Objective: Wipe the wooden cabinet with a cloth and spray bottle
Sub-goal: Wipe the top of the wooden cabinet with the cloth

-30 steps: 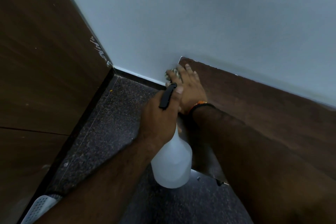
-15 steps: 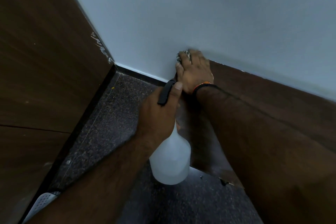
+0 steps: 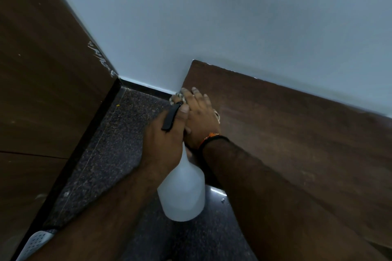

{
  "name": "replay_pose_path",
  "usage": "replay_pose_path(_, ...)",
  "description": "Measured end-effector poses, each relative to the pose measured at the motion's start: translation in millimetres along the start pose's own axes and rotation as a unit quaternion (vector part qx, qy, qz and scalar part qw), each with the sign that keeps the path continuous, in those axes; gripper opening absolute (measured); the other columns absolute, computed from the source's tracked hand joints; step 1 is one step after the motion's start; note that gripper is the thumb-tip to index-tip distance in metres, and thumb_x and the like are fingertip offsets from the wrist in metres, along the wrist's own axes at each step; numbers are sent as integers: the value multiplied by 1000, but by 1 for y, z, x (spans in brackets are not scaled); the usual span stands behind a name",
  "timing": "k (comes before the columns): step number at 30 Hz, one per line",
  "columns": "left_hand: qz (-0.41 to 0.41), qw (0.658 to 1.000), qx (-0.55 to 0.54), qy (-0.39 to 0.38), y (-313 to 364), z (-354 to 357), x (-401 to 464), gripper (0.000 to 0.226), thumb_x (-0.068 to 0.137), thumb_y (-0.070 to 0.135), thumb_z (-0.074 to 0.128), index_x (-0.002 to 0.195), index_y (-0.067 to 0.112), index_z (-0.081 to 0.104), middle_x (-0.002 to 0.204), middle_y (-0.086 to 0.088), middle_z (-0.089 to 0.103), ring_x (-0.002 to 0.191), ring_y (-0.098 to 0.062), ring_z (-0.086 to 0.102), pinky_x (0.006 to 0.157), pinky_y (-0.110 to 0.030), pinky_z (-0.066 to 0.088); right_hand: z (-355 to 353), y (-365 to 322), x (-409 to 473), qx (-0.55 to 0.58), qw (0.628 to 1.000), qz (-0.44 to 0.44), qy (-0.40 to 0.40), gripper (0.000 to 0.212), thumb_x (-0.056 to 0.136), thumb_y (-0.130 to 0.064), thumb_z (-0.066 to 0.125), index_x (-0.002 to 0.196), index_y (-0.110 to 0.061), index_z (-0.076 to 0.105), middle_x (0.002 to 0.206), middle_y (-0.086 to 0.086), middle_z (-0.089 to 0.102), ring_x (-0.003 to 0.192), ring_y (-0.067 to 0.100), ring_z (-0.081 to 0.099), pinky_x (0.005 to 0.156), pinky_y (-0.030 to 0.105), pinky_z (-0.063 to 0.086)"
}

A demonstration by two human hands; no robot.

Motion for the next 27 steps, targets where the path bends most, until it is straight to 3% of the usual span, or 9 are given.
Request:
replay_pose_path(6, 12, 1000, 13, 0, 1, 3, -17, 44, 103, 46, 52, 91, 10, 73, 81, -8, 76, 77, -24, 73, 77, -38, 58, 3, 4, -13, -6, 1000, -7, 3, 57, 96, -38, 44, 150, -26, 35, 162, 6, 26, 152, 34, 15, 123, 56, 15)
replay_pose_path(12, 18, 999, 17, -23, 5, 24, -36, 39, 103, 44, 55, 92, 13, 76, 84, -6, 77, 77, -17, 73, 78, -35, 57, -6, 38, -48, -3, 998, 61, 34, 52, 102, -40, 37, 152, -28, 32, 164, 5, 25, 154, 32, 12, 125, 52, 9)
replay_pose_path(15, 21, 999, 1, -47, 9, 48, -47, 55, 94, 64, 54, 83, 14, 74, 79, -10, 76, 78, -27, 74, 81, -51, 61, -16, 70, -70, -4, 994, 100, 41, 51, 103, -39, 33, 153, -28, 31, 164, 4, 23, 154, 31, 10, 126, 51, 7)
replay_pose_path(17, 20, 998, -5, -67, 12, 65, -53, 64, 83, 75, 49, 80, 15, 72, 77, -10, 75, 76, -29, 74, 81, -54, 61, -24, 94, -84, -9, 991, 124, 45, 51, 103, -40, 32, 153, -28, 30, 165, 4, 23, 154, 30, 9, 126, 50, 7)
replay_pose_path(24, 19, 991, 25, -131, 29, 134, -79, 62, 85, 78, 50, 81, 19, 70, 77, -5, 76, 72, -24, 73, 80, -53, 62, -52, 181, -146, -10, 974, 214, 71, 51, 103, -40, 34, 153, -29, 30, 165, 3, 23, 154, 30, 10, 125, 50, 9)
replay_pose_path(27, 9, 986, 22, -163, 36, 167, -92, 66, 79, 83, 48, 80, 20, 69, 80, -6, 77, 64, -32, 72, 72, -61, 61, -64, 219, -174, -16, 965, 249, 82, 51, 103, -41, 34, 153, -30, 31, 164, 3, 24, 154, 30, 11, 125, 50, 10)
Point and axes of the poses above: each hand's wrist, its own x-axis towards the middle knuckle, its own z-axis out of the palm, y = z × x, the point moved 5 cm from there along x, towards the middle knuckle
